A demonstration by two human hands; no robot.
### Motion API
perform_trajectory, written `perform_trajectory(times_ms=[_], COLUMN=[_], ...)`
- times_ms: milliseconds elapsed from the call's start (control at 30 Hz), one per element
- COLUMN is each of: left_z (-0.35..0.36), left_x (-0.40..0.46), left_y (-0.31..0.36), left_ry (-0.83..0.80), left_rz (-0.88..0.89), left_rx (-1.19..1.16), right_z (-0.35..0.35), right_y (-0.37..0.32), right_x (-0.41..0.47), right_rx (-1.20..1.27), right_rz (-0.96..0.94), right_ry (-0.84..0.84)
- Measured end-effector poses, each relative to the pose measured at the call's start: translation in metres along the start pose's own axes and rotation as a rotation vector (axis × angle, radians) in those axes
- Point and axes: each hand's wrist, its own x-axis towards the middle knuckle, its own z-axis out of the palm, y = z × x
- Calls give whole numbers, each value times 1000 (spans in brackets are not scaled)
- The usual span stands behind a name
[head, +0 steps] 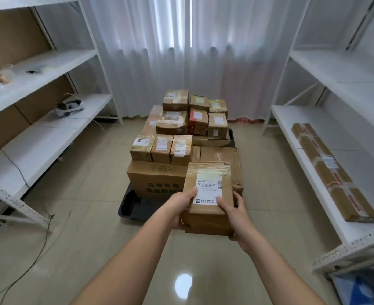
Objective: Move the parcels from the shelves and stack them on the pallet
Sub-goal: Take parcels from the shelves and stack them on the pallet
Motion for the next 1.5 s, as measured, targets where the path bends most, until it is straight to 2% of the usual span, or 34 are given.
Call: perform_trajectory(times_ms=[100,267,533,800,1067,1333,1500], left_z=[-2,1,-12,-21,0,23,35], left_x=[36,98,213,323,445,539,581], left_y=[27,73,154,218,225,216,209], left_ry=[-23,-7,27,-37,-151,-136,-35], left_rz=[-38,-53,-131,-208,-318,-315,-310], left_rx=[-100,-100,-40,42,157,-112,-197], right_z=[4,7,39,54,56,44,40], right_y=[-18,-36,-85,-118,-101,-73,-69], right_x=[39,116,275,388,476,560,606], right_rx=[33,117,72,40,12,46,66], right_rz=[76,226,335,387,416,512,549], right_ry=[96,194,176,193,276,228,82])
